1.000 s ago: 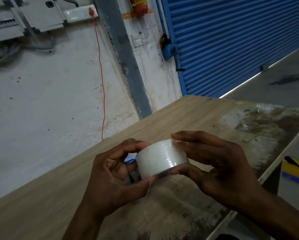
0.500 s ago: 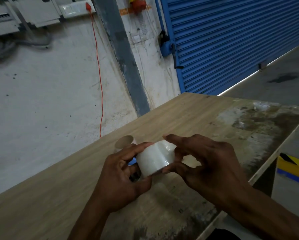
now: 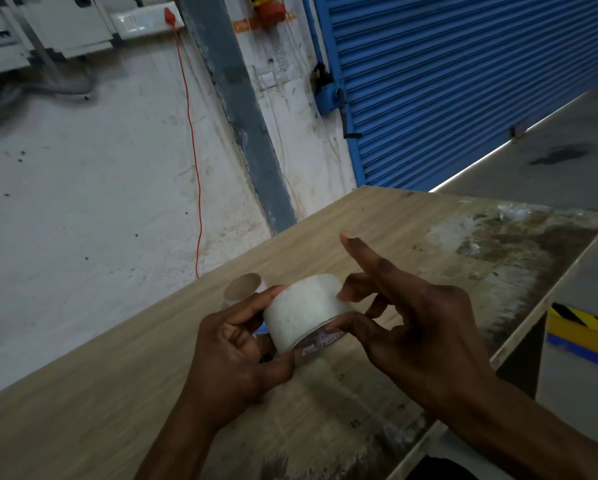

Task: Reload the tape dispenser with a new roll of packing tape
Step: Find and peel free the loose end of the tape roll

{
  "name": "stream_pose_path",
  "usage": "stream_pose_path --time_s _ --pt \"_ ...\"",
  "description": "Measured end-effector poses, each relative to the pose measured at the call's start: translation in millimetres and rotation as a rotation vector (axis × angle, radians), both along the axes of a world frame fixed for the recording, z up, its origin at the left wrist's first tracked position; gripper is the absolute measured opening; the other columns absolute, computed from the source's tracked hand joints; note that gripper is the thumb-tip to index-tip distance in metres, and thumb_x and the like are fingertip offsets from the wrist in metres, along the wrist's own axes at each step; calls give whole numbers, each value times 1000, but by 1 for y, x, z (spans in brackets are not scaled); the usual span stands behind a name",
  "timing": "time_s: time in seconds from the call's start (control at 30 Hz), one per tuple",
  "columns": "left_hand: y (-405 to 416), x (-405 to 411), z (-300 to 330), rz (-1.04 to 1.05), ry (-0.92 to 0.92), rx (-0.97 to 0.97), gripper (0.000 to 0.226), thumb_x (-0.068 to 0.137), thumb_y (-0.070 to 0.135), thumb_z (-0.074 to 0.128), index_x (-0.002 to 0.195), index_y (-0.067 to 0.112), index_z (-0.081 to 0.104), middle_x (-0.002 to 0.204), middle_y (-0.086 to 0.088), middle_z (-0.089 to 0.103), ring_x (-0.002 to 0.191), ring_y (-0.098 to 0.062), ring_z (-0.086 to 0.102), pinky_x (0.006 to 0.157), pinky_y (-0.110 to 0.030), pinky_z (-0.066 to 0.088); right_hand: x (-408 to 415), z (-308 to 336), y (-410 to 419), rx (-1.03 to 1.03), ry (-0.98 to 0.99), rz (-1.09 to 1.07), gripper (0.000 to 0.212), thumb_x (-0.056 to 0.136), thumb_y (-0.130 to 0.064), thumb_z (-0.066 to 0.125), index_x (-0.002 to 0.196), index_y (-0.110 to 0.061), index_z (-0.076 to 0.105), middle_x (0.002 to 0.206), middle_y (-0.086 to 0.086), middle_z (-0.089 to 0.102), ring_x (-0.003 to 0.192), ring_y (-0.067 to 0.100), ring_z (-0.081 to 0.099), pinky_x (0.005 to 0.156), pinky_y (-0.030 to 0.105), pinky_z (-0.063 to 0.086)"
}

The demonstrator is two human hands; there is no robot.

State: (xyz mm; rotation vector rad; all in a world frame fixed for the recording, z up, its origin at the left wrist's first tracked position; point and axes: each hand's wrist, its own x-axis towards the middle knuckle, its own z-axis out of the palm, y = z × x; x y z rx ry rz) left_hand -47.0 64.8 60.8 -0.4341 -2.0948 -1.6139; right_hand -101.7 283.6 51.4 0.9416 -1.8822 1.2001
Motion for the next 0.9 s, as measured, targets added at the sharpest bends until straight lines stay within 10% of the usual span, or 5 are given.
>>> stream_pose_path --time_s 0.27,0.4,0.63,0.9 --pt "-5 -4 -4 -2 -18 62 68 54 8 91 118 30 77 130 4 72 126 -15 65 92 -26 58 -11 5 -1 -97 -213 202 71 67 -23 96 128 -28 58 76 -14 70 74 8 70 73 25 57" --pt "-8 -6 -7 -13 -40 104 69 52 6 88 116 31 78 128 4 73 125 -14 66 92 -25 57 -14 3 4 -127 -253 239 63 69 -31 94 127 -27 68 99 -15 71 97 5 70 83 24 58" --pt "-15 -10 -12 13 -52 109 71 53 8 89 119 30 76 130 3 72 127 -20 65 101 -36 55 -7 -17 -12 -223 -215 245 13 82 -20 85 90 -11 82 97 -6 73 86 6 73 68 16 55" --pt "-14 -8 -11 -28 -100 153 70 54 -3 86 121 14 74 129 -4 73 124 -27 67 94 -32 58 -8 -10 -11 -237 -497 422 40 70 -32 91 104 -29 71 122 -13 67 122 10 62 94 41 57"
